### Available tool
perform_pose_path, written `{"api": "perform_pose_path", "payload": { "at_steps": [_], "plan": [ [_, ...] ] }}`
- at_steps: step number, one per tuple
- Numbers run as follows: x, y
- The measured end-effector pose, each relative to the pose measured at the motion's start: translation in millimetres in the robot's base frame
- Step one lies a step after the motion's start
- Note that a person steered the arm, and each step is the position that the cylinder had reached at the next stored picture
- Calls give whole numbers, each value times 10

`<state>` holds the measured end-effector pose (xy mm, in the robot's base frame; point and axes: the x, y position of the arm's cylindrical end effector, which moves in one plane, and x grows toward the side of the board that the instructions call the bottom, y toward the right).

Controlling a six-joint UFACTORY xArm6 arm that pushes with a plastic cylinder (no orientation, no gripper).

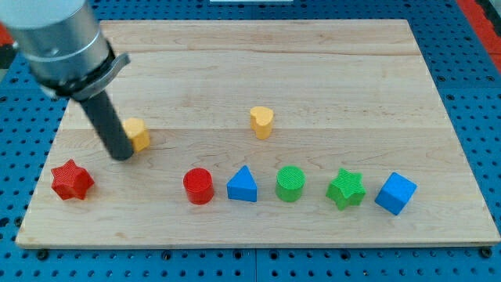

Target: Push the yellow heart into the yellow hexagon

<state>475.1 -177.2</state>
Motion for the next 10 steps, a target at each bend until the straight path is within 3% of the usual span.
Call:
{"api": "perform_pose_path", "payload": {
  "at_steps": [2,3,4,5,7,8,9,10],
  "plan": [
    [-928,-5],
    [-1222,503],
    [-1168,761],
    [-684,847],
    [101,1636],
    [128,2156],
    [-211,2221],
    [-393,1635]
  ]
}}
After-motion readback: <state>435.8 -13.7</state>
